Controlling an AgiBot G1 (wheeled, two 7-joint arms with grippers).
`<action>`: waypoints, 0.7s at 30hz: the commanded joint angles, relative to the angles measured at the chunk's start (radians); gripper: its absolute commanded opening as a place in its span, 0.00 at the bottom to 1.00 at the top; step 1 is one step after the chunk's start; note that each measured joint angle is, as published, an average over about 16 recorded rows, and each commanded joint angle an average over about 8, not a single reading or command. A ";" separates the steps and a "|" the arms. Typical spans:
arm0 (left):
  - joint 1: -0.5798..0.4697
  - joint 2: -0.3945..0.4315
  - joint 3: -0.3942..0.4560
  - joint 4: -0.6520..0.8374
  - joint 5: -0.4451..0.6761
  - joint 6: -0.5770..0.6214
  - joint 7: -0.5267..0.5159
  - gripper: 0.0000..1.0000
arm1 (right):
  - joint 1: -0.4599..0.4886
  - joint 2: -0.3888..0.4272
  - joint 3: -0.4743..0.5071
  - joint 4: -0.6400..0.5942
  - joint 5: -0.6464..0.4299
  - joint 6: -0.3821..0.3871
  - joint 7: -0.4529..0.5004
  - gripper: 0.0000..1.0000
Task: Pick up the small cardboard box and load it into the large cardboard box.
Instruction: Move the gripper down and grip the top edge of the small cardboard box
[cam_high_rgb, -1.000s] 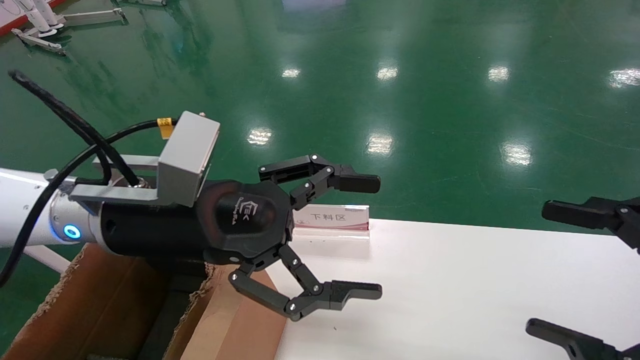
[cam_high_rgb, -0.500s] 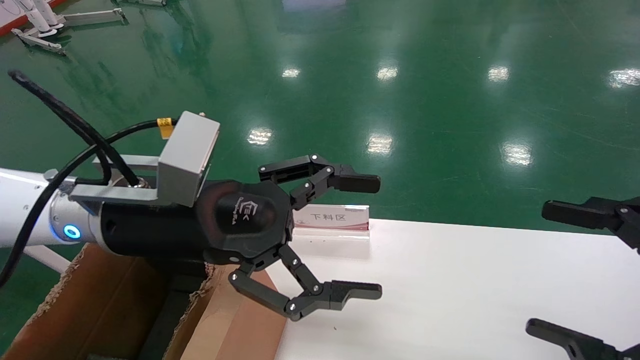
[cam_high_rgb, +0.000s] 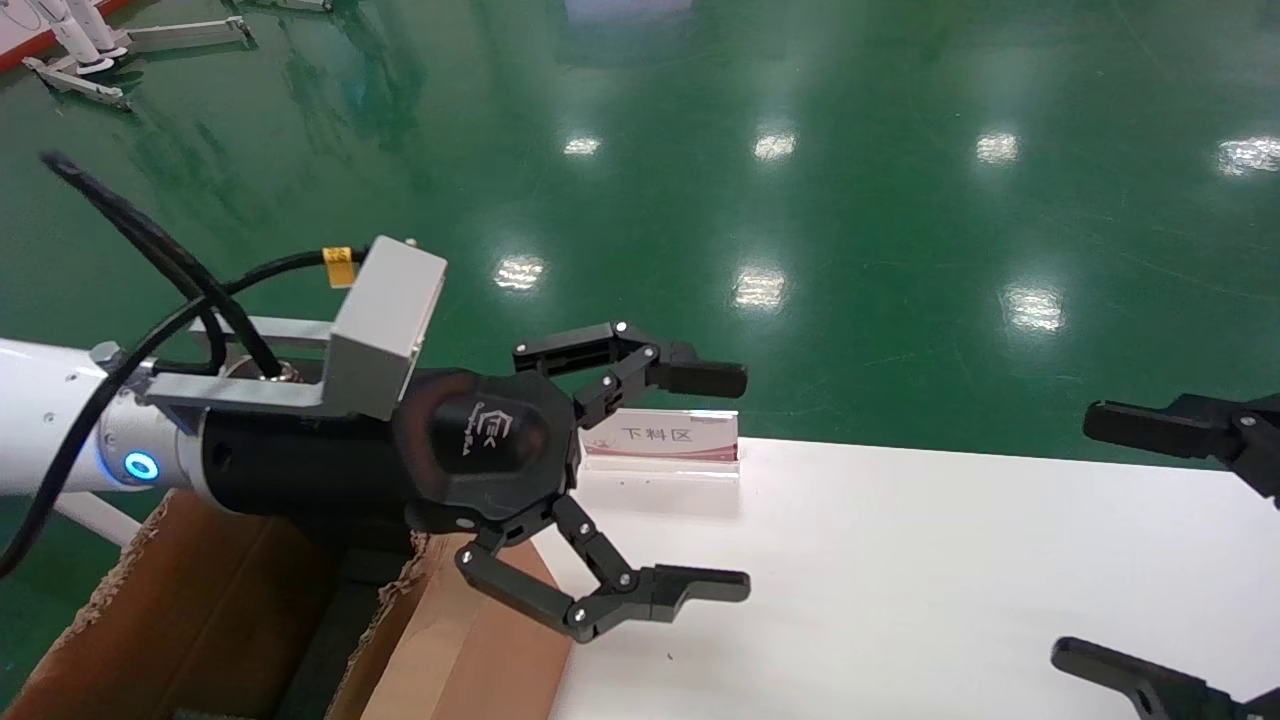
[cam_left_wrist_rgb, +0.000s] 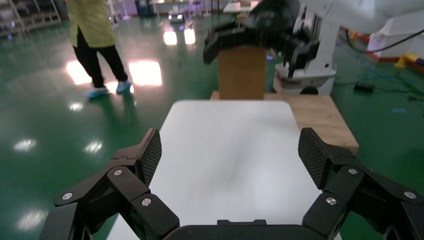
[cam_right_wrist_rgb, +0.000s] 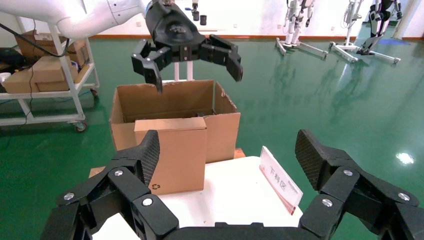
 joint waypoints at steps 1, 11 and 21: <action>-0.005 -0.010 0.009 0.000 0.012 -0.002 -0.007 1.00 | 0.000 0.000 0.000 0.000 0.000 0.000 0.000 1.00; -0.162 -0.046 0.128 -0.021 0.199 0.000 -0.162 1.00 | 0.000 0.000 0.000 0.000 0.000 0.000 0.000 1.00; -0.452 -0.025 0.311 -0.091 0.455 0.071 -0.528 1.00 | 0.000 0.000 0.000 0.000 0.000 0.000 0.000 1.00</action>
